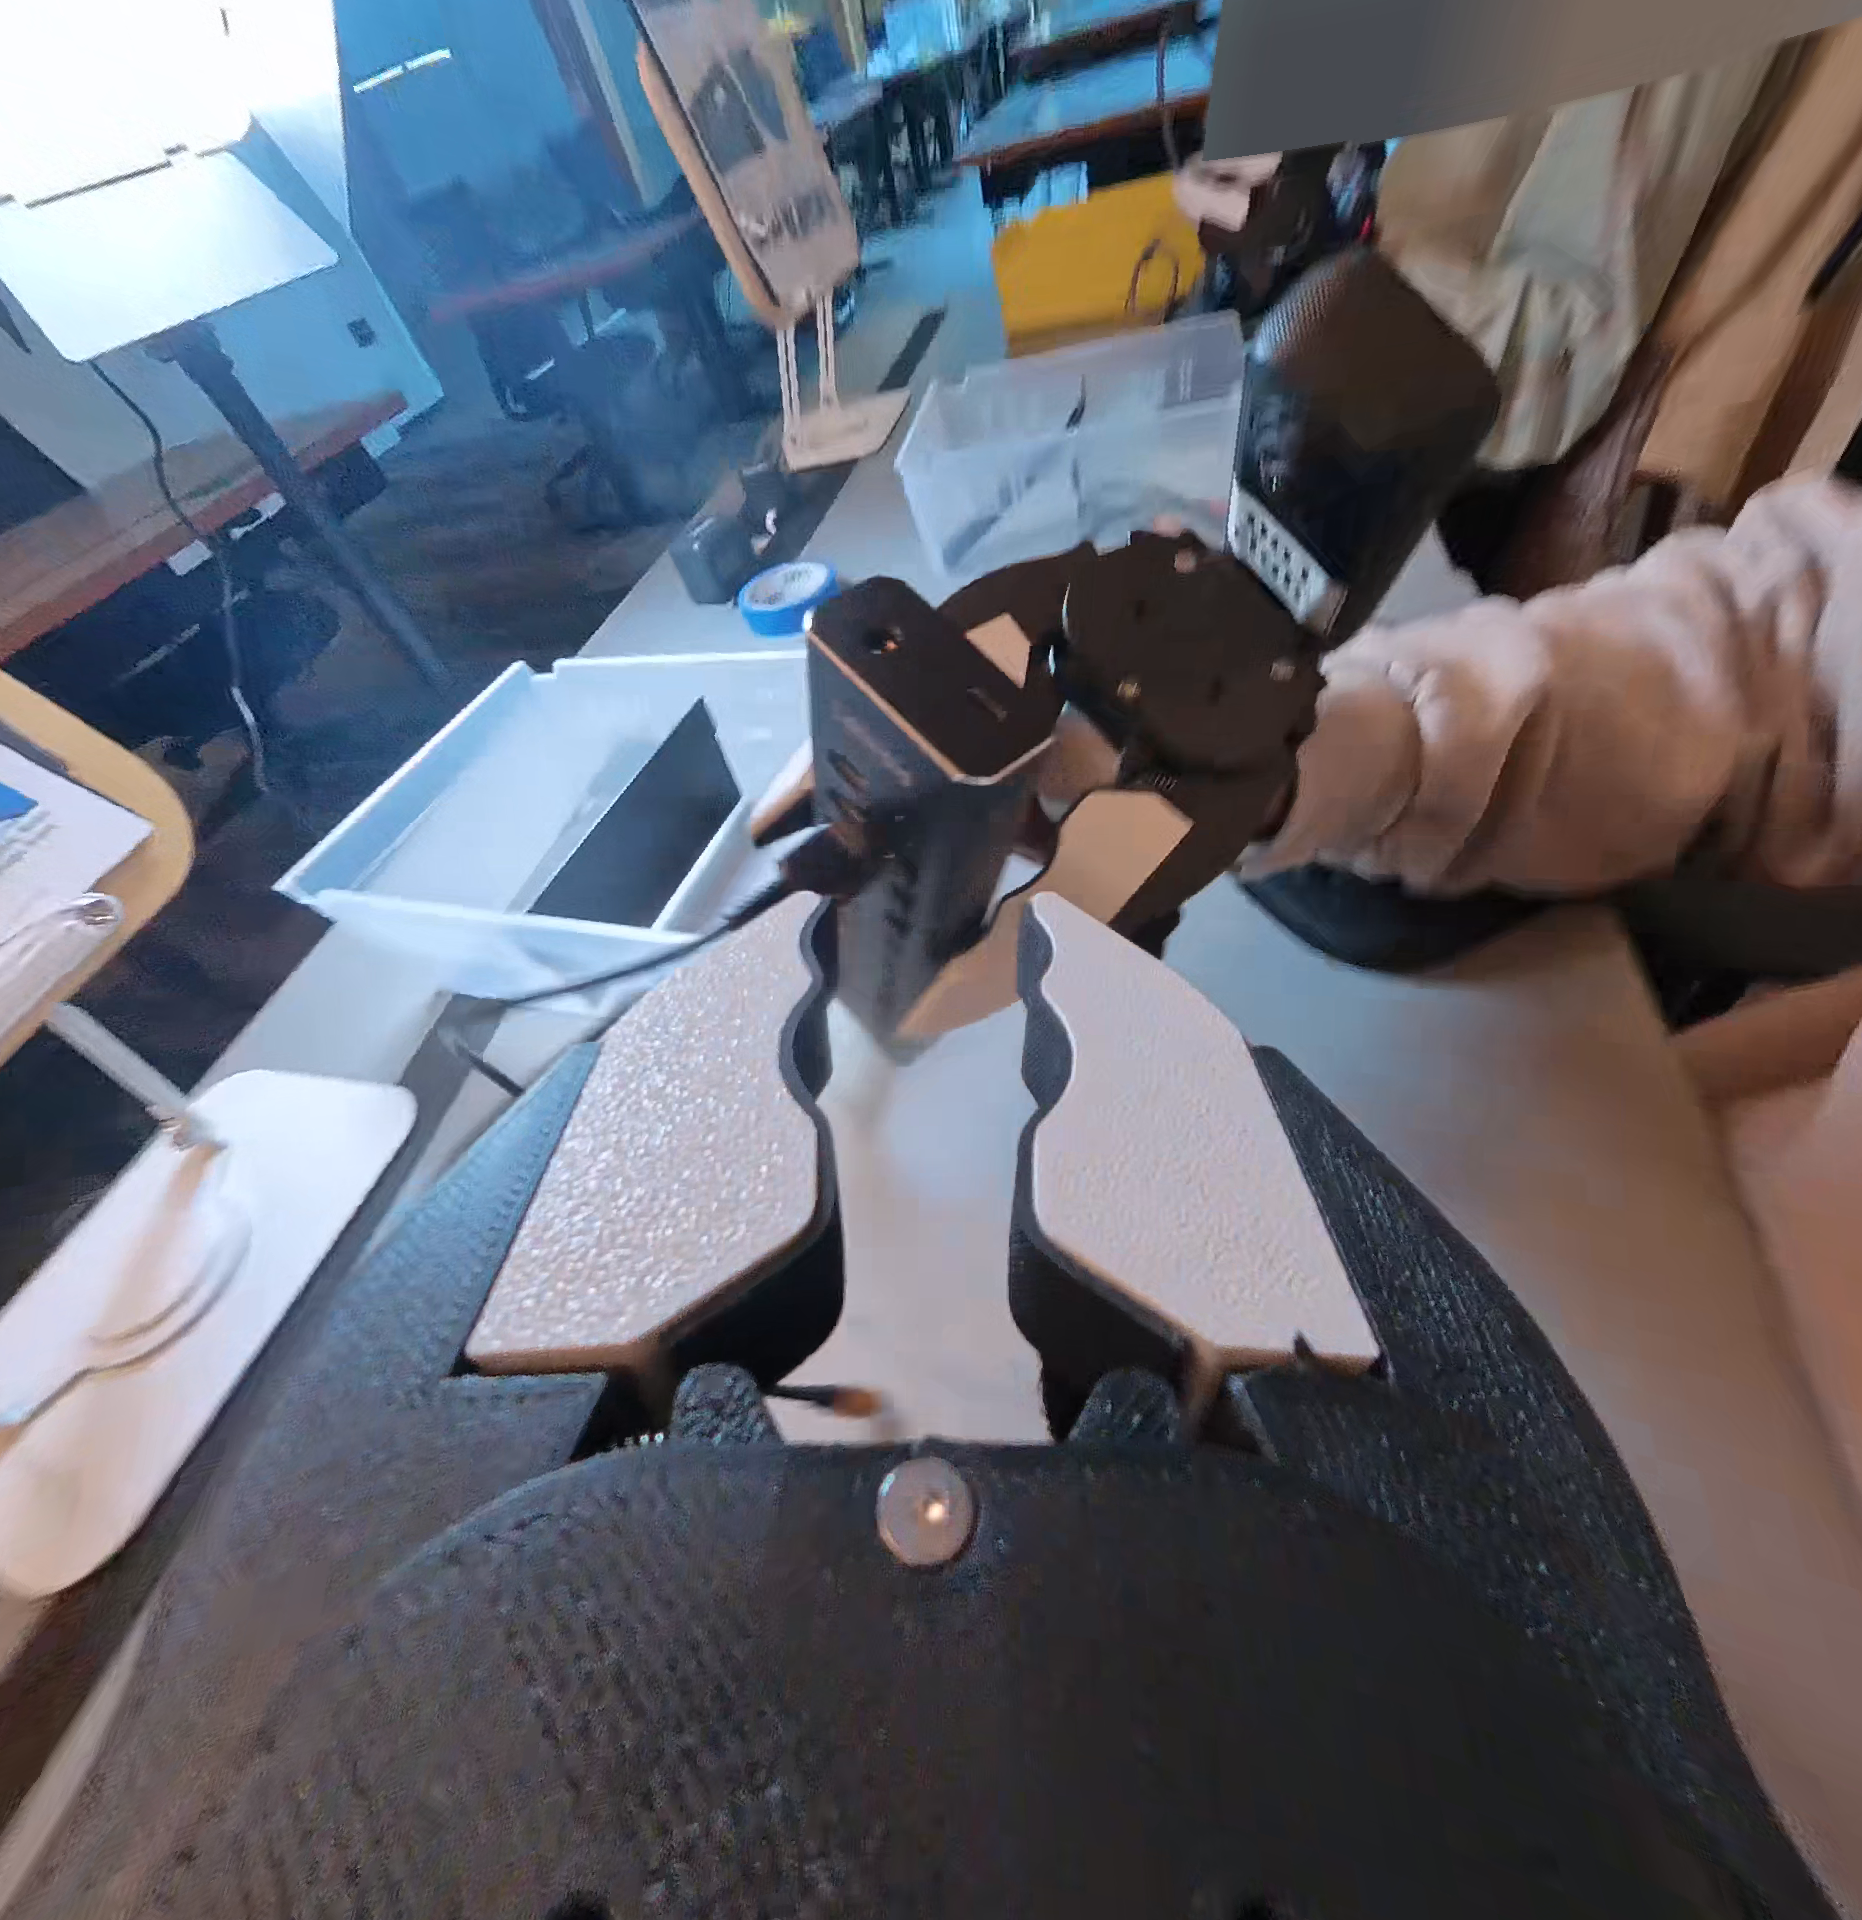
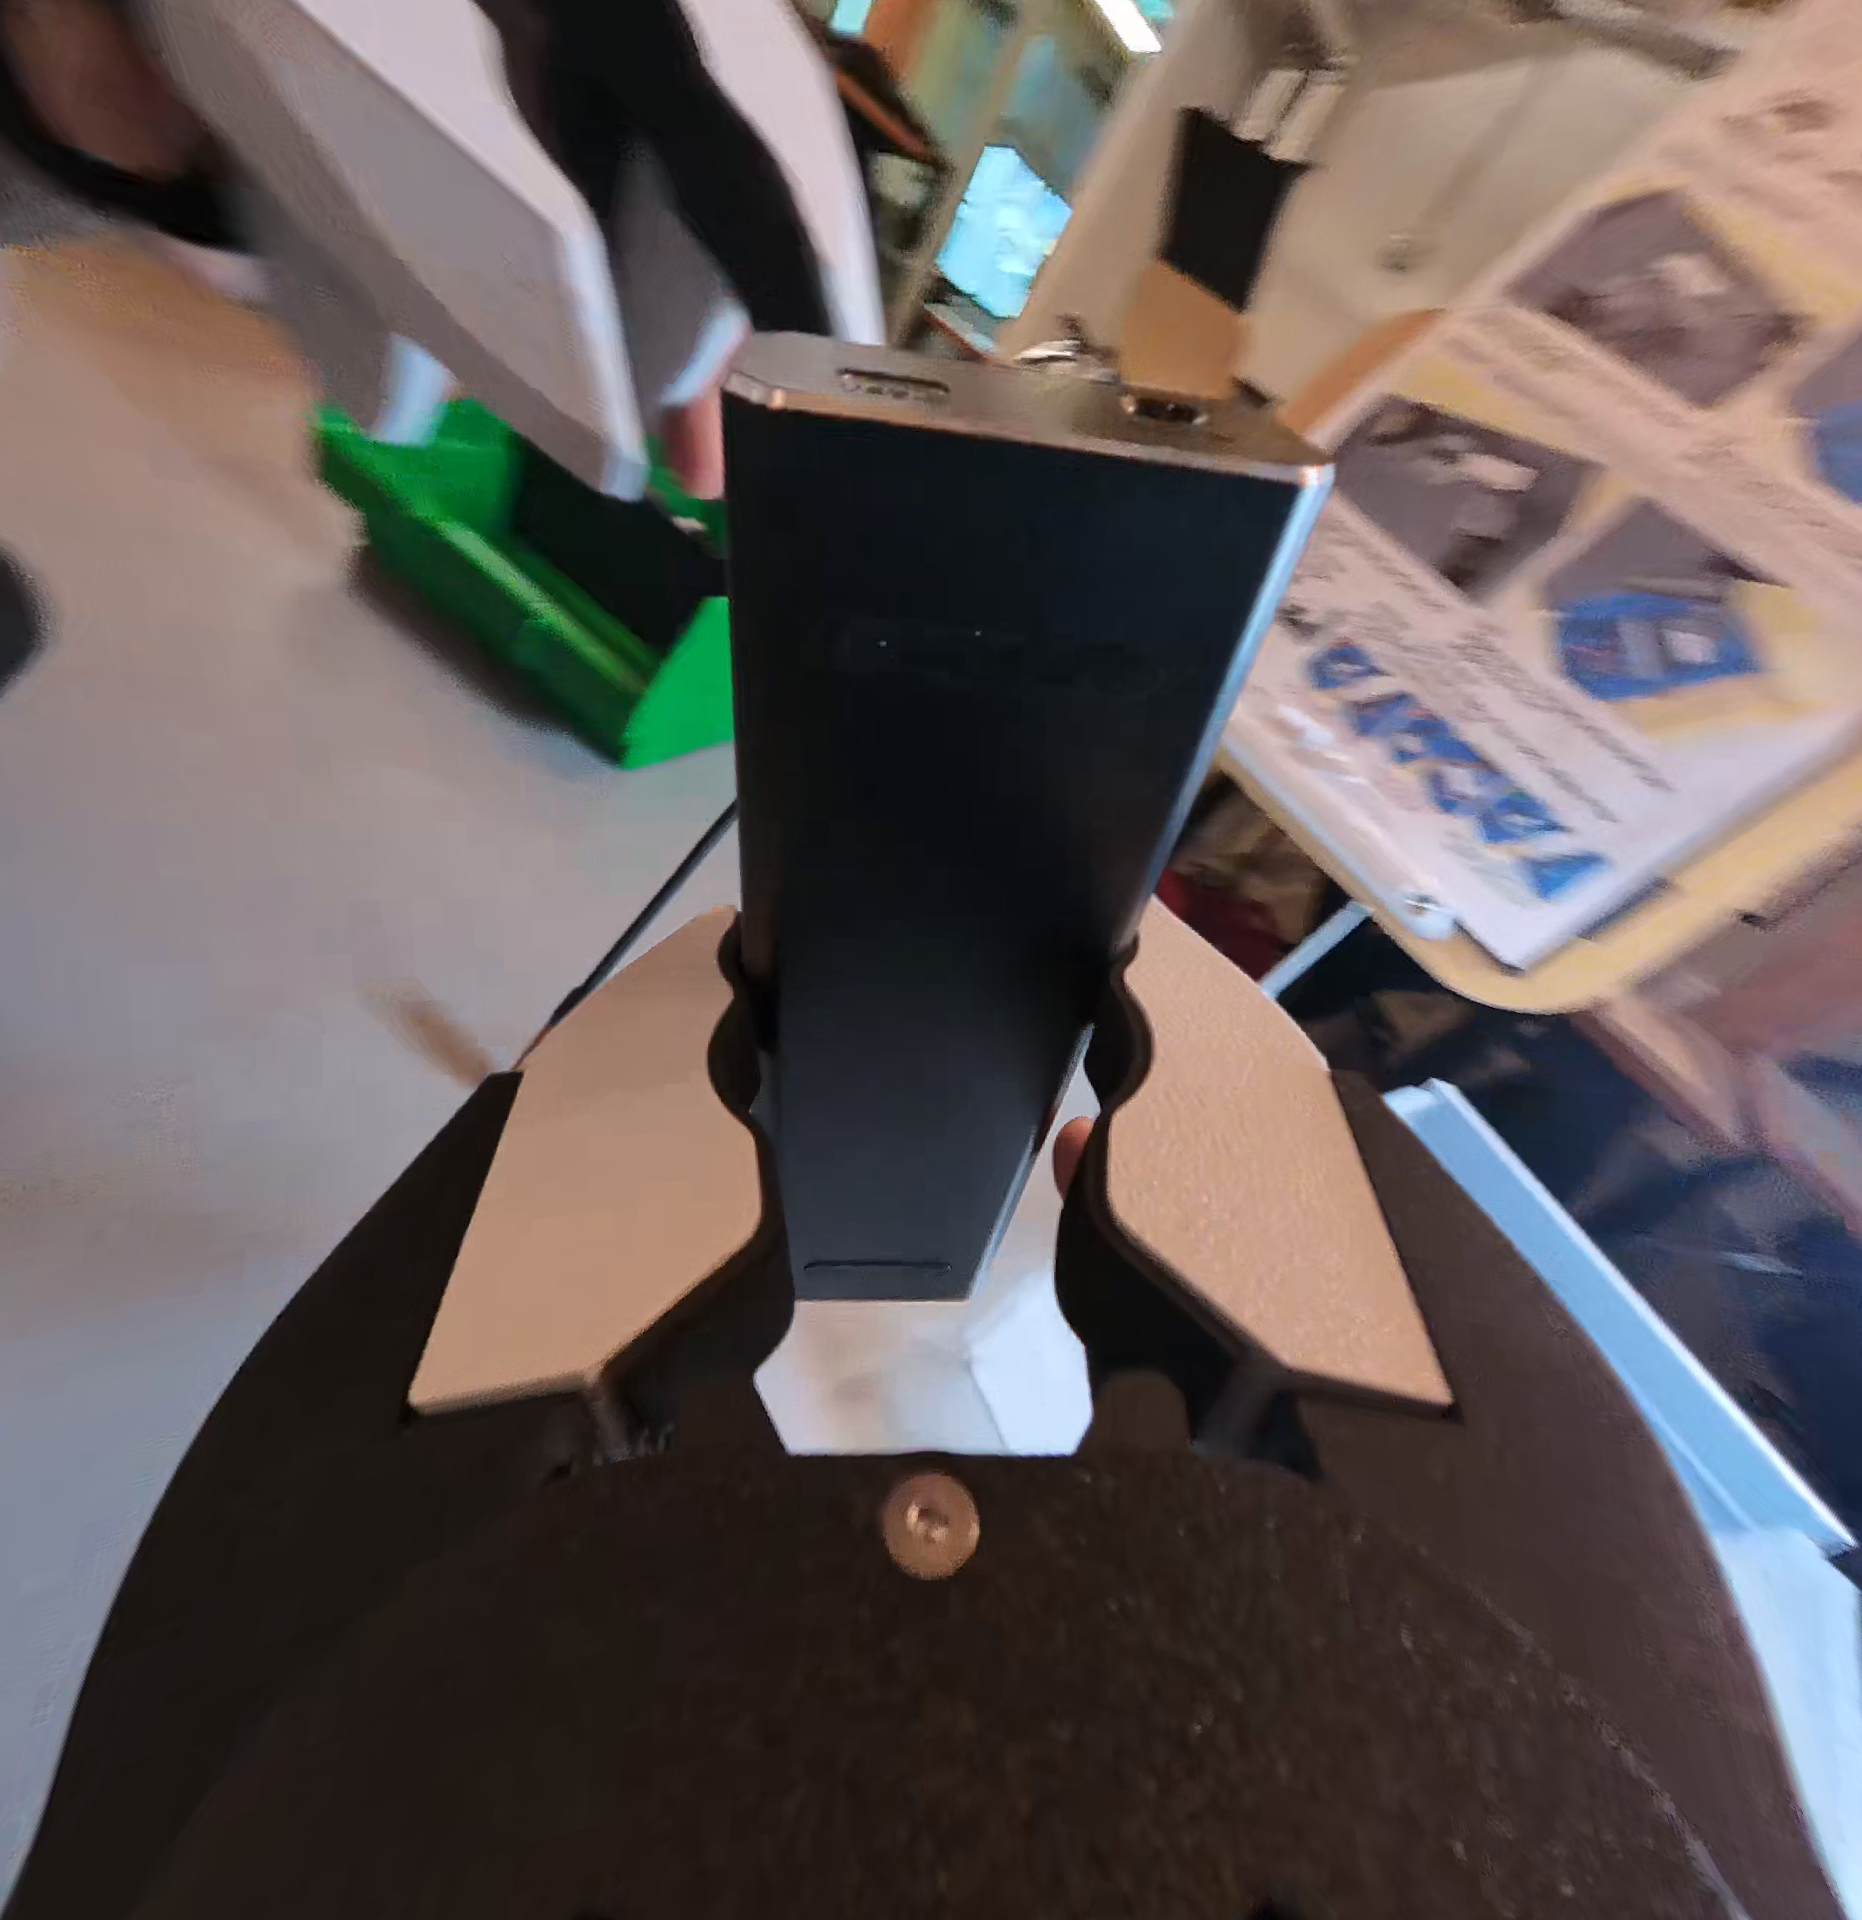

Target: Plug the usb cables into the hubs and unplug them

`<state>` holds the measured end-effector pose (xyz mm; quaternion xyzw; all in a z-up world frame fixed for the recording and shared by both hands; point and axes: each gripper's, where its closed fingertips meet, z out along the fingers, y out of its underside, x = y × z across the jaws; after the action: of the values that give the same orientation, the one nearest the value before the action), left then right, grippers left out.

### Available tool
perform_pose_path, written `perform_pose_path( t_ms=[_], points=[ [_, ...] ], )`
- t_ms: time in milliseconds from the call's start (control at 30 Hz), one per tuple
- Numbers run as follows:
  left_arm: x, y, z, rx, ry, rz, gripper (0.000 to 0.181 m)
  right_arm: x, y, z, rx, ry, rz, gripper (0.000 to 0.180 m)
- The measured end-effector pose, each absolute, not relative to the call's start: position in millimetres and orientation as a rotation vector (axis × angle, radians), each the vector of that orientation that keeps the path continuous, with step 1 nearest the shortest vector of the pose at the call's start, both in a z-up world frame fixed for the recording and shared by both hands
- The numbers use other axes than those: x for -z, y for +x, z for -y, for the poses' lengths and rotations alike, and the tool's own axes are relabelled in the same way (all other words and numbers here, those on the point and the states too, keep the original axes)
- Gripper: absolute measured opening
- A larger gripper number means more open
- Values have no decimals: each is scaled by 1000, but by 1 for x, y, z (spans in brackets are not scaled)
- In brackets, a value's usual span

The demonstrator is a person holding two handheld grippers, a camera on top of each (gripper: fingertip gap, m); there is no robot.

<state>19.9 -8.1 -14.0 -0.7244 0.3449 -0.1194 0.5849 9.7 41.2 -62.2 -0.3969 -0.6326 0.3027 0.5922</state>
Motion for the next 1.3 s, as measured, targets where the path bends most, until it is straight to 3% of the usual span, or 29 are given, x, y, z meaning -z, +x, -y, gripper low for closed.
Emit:
perform_pose_path(
  t_ms=[100, 233, 467, 767, 833, 1100, 1133, 1200, 1300],
  points=[
    [20, 31, -9, 282, -1674, -701, 50, 53, 12, -57, -585, -950, 1337, 63],
    [22, 40, -28, 199, -1558, -616, 32, 52, 10, -59, -406, -956, 1264, 62],
    [23, 27, -14, 212, -1499, -825, 30, 56, 3, -41, -493, -878, 1365, 65],
    [10, 35, 51, 479, -1289, -1163, 28, 101, 9, 18, -979, -789, 1808, 48],
    [8, 38, 56, 537, -1265, -1167, 28, 105, 6, 27, -959, -743, 1805, 29],
    [-16, -15, -3, 422, -1359, -617, 32, 77, -3, -27, -870, -996, 1453, 28],
    [-14, -24, -15, 362, -1394, -519, 38, 73, -1, -39, -861, -1051, 1378, 28],
    [2, -27, -34, 306, -1473, -402, 71, 67, 2, -57, -856, -1136, 1264, 27],
    [27, -9, -54, 374, -1544, -294, 85, 66, 4, -68, -790, -1160, 1204, 28]
  ],
)
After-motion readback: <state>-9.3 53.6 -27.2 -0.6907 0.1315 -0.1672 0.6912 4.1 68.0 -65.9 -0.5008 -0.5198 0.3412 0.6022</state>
